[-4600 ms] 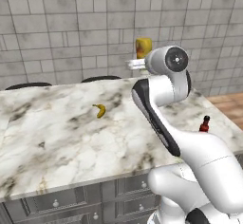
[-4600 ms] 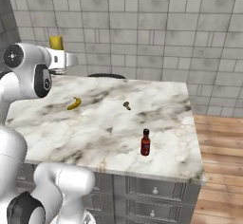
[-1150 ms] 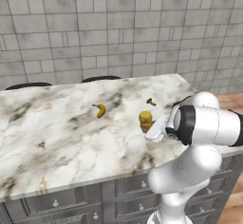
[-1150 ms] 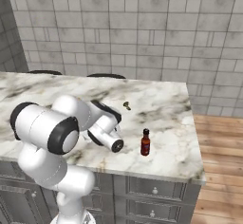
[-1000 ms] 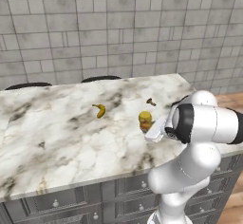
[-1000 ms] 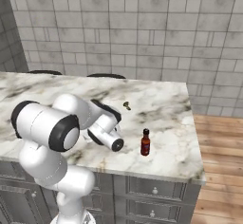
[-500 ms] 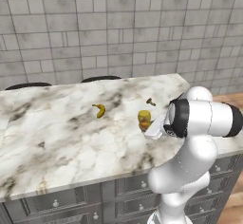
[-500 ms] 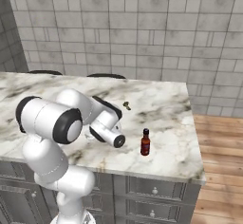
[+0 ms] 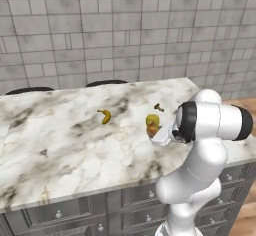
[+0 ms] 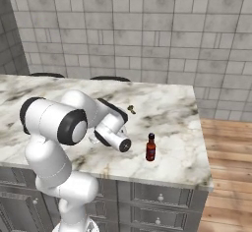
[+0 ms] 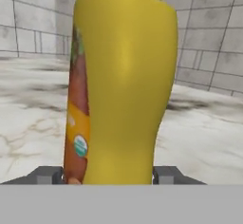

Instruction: Move the mustard and condiment bottle from the cabinet to the dining counter.

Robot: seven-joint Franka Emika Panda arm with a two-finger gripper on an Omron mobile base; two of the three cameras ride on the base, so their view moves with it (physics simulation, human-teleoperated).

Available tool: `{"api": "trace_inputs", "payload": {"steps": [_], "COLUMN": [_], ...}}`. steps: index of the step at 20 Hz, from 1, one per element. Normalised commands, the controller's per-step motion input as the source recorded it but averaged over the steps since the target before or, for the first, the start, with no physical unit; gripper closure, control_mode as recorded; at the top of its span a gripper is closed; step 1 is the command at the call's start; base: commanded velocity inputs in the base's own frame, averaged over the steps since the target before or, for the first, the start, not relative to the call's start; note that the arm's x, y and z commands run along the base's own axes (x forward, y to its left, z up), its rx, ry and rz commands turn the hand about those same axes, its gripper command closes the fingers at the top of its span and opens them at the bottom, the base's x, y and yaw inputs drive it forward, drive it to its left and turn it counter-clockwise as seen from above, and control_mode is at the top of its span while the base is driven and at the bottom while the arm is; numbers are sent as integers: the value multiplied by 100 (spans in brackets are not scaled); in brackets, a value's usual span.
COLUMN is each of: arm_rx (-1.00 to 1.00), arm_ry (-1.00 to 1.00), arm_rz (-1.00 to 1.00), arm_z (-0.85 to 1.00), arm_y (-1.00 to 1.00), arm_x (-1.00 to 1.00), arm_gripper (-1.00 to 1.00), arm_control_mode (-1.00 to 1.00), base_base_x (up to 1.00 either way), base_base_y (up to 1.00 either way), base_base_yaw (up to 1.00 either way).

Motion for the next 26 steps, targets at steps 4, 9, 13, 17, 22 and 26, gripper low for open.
{"api": "trace_inputs", "payload": {"steps": [4,9,13,17,22,26], "arm_rx": [0,0,0,0,0,0], "arm_ry": [-18,-28,-29,-16,-8,-1], "arm_rz": [0,0,0,0,0,2], "arm_z": [0,4,12,36,71,91], "arm_y": [0,0,0,-4,-26,-20], "arm_x": [-5,-19,-17,-4,-19,-19], "arm_gripper": [-100,-100,-100,-100,-100,-100], "arm_control_mode": [-100,-100,-100,-100,-100,-100], "base_base_x": [0,0,0,0,0,0], "base_base_y": [0,0,0,0,0,0], "base_base_yaw": [0,0,0,0,0,0]}}
